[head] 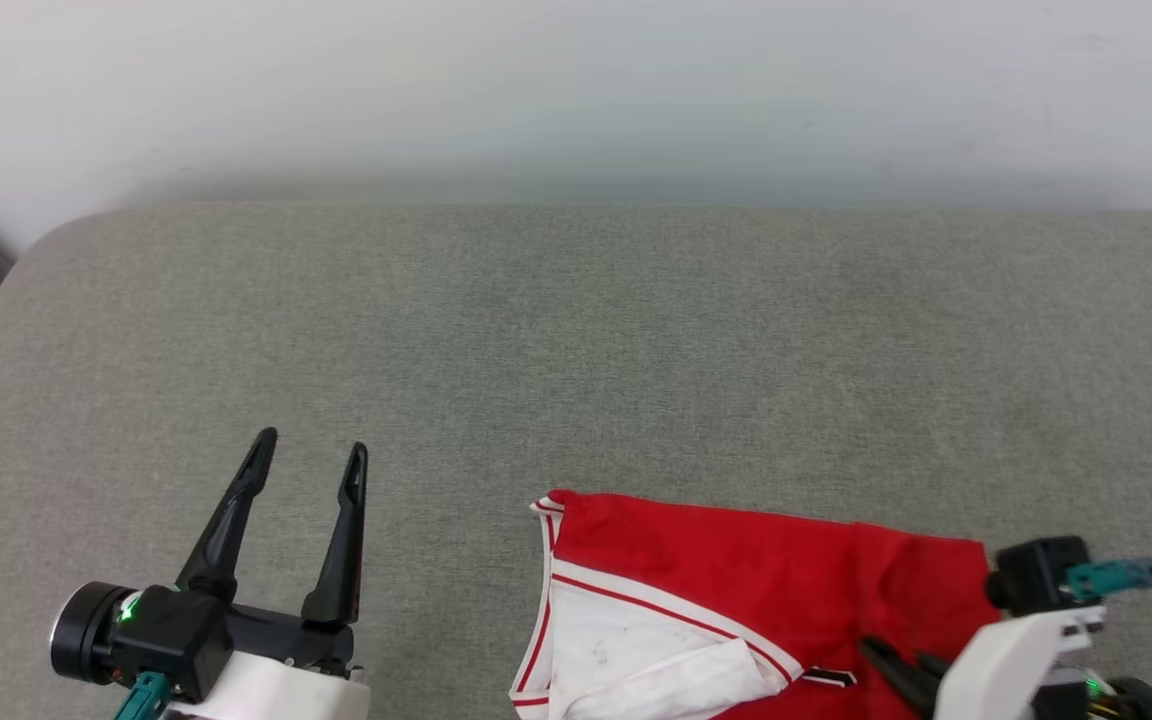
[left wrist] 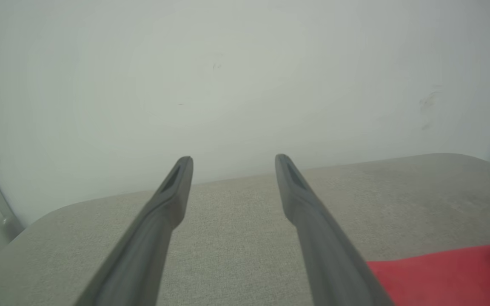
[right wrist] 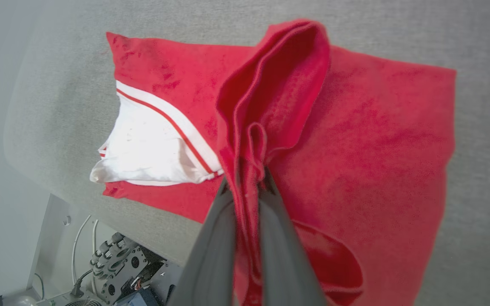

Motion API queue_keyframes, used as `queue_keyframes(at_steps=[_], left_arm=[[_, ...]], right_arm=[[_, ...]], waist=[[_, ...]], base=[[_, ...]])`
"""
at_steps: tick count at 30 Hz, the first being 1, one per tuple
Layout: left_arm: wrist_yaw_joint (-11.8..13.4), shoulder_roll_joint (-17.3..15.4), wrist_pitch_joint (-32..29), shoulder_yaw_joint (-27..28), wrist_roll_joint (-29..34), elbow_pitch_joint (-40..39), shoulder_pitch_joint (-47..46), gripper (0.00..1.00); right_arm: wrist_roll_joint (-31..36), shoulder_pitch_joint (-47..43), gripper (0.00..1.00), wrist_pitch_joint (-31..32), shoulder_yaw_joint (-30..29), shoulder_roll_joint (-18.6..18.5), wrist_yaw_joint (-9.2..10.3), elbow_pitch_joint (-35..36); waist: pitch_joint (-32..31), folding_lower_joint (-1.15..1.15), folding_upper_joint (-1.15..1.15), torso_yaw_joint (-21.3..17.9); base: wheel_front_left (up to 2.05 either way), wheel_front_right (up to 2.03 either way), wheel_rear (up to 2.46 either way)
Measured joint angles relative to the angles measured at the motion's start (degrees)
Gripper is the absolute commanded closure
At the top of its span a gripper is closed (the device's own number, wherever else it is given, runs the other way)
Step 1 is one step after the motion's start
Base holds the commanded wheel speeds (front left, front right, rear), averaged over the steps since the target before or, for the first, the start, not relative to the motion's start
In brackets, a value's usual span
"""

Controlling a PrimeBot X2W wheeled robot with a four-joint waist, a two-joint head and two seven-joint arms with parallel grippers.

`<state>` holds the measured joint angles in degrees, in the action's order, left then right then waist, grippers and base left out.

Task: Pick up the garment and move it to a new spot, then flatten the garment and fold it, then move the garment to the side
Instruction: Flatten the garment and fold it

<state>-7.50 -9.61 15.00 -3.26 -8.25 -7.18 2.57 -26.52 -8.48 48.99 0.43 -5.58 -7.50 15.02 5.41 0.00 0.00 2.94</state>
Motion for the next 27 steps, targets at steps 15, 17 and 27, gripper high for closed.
queue_keyframes(at_steps=[15, 17, 27], left_arm=[[0.0, -0.3, 0.1, -1.3, -0.6, 0.0, -0.6, 0.0], [0.0, -0.3, 0.1, -1.2, -0.6, 0.0, -0.8, 0.0], [0.0, -0.3, 0.1, -1.2, -0.8, -0.1, -1.4, 0.0]], right_arm=[[-10.6, 7.5, 1.0, -1.0, 13.0, 2.6, 0.0, -7.4], [-11.3, 8.8, 1.0, -2.2, 13.7, 2.6, 0.0, -9.5], [-13.6, 14.3, 0.0, -7.2, 16.6, 2.6, 0.0, -18.4]], waist=[[0.6, 0.0, 0.0, 4.3], [1.0, 0.0, 0.0, 4.8], [2.3, 0.0, 0.0, 6.4]], base=[[0.0, 0.0, 0.0], [0.0, 0.0, 0.0], [0.0, 0.0, 0.0]])
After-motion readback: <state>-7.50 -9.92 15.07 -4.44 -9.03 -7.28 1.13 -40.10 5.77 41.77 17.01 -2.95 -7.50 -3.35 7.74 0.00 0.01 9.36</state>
